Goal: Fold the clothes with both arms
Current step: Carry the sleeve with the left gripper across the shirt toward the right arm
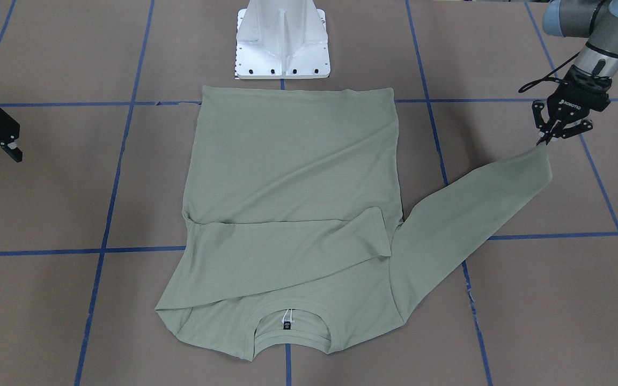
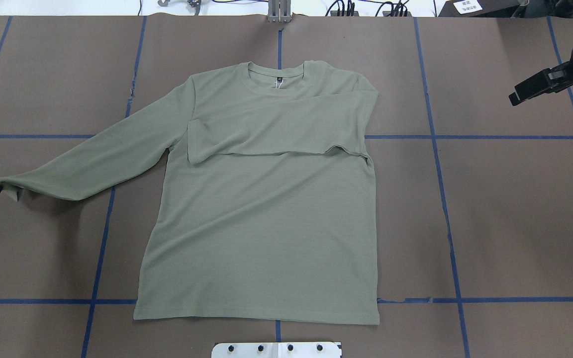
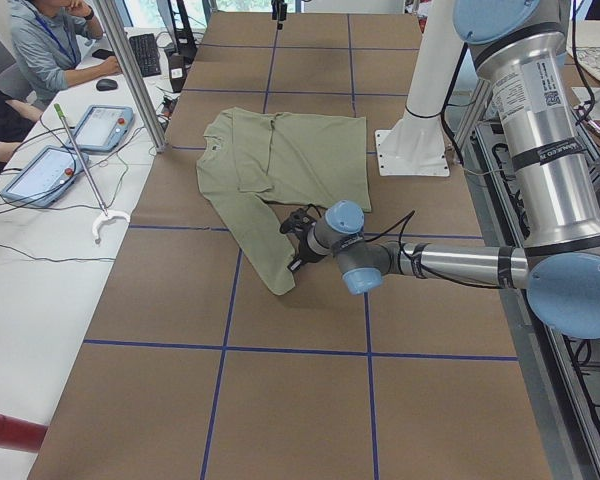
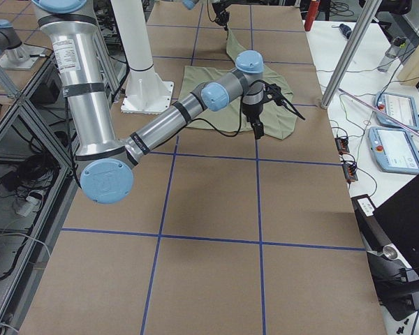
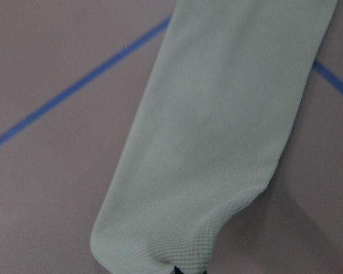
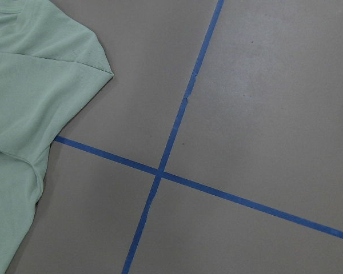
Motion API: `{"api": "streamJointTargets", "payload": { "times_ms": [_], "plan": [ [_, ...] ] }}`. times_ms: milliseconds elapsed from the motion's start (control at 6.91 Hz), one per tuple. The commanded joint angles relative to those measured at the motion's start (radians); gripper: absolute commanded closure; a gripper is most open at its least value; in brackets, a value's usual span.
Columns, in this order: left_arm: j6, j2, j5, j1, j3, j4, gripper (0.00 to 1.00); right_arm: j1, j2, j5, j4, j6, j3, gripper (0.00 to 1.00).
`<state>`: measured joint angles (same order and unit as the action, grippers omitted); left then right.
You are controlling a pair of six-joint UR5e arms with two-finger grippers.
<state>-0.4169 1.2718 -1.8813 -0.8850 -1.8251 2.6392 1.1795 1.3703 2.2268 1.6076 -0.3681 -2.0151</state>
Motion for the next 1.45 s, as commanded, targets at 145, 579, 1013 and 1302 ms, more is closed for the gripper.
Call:
{"api": "streamJointTargets", "payload": {
  "times_ms": [145,579,1013,1302],
  "plan": [
    [0.000,0.365,0.001,-0.080,-0.016,-0.311,1.00,-0.001,0.001,0.001,0.000,0.000,-0.001,0.00],
    [-0.055,0.847,0.005,-0.080,0.076,-0.765,1.00,0.000,0.001,0.002,0.002,-0.002,-0.004,0.00],
    [-0.226,1.117,0.005,0.052,0.297,-0.725,1.00,0.000,0.000,0.001,0.002,-0.003,-0.002,0.00],
    [-0.233,1.173,0.121,0.179,0.421,-0.521,1.00,0.000,0.000,0.001,0.002,-0.006,-0.002,0.00]
  ]
}}
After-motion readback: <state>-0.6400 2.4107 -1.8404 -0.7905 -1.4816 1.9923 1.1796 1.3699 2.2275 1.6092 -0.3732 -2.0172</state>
